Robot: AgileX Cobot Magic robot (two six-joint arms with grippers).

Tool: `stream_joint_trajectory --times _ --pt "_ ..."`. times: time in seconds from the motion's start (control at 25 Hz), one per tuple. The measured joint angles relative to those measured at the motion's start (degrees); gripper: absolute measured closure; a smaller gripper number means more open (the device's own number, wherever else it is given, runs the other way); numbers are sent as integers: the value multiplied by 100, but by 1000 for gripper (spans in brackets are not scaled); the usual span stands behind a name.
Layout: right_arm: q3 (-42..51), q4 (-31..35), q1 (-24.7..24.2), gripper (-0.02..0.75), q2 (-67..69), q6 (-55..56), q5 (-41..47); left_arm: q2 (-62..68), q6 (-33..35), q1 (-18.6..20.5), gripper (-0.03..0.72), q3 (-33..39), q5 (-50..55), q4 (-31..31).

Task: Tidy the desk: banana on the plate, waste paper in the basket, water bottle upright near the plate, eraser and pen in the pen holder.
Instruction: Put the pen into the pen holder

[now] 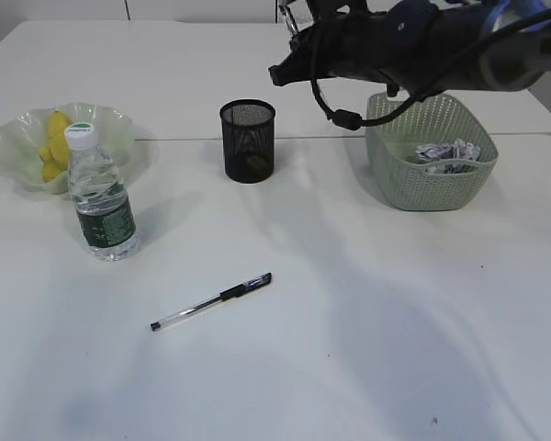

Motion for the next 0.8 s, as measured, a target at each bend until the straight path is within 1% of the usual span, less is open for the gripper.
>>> stream_joint_trajectory --times 0.12,0.24,0.52,0.64,0.8 --pt "-11 297 0 694 150 0 -229 0 0 0 362 0 -128 14" --pt "-230 375 0 694 301 0 -368 11 0 0 362 0 -179 14" --pt "-1139 413 0 694 732 36 -479 161 0 0 362 0 -192 27" --pt "-1452 425 0 694 923 290 -519 232 0 0 362 0 -192 31" --pt "-1653 435 0 694 1155 919 -551 383 0 0 363 0 -192 31"
